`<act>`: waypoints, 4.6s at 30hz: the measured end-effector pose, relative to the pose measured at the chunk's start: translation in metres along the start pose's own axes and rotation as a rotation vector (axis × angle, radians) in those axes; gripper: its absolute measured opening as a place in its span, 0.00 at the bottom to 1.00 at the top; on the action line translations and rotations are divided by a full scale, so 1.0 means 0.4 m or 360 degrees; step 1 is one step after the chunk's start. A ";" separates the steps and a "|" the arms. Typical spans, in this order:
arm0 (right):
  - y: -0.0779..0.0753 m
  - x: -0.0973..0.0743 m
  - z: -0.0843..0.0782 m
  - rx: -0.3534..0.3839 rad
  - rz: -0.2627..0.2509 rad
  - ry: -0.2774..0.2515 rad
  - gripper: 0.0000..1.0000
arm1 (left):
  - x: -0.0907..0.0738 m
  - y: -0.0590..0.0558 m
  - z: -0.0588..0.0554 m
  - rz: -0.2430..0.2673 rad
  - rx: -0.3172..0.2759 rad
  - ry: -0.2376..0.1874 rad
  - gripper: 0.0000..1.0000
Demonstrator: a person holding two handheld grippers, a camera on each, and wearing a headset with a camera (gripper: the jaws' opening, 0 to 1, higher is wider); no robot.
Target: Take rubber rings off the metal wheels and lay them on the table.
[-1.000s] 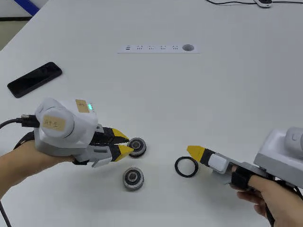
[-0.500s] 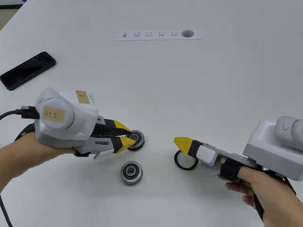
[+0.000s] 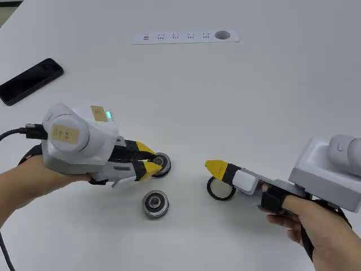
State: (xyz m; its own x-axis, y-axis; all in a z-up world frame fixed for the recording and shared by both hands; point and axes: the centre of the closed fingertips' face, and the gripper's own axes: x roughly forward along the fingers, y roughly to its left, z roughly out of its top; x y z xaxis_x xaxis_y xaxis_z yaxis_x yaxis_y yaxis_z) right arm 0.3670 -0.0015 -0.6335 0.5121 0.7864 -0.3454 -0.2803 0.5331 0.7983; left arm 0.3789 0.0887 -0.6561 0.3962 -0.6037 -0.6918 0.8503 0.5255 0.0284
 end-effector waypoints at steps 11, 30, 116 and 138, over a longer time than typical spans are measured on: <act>0.031 0.046 -0.008 0.0043 0.0080 0.0029 0.14 | -0.001 -0.002 -0.001 -0.0007 0.0026 0.0013 0.13; 0.051 0.137 -0.055 -0.0001 0.0149 0.0186 0.25 | -0.002 -0.007 0.002 -0.0051 0.0047 0.0027 0.12; 0.045 0.175 -0.068 -0.0042 0.0019 0.0276 0.01 | -0.003 -0.007 0.001 -0.0066 0.0058 0.0020 0.12; 0.052 0.188 -0.071 -0.0140 0.0004 0.0289 0.01 | -0.006 -0.009 0.002 -0.0060 0.0056 0.0025 0.12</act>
State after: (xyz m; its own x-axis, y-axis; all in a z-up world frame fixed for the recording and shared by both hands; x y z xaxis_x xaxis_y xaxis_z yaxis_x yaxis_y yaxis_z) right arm 0.3764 0.0776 -0.6568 0.3591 0.8267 -0.4332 -0.3550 0.5502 0.7558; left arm 0.3751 0.0879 -0.6540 0.3584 -0.6130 -0.7041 0.8763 0.4810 0.0273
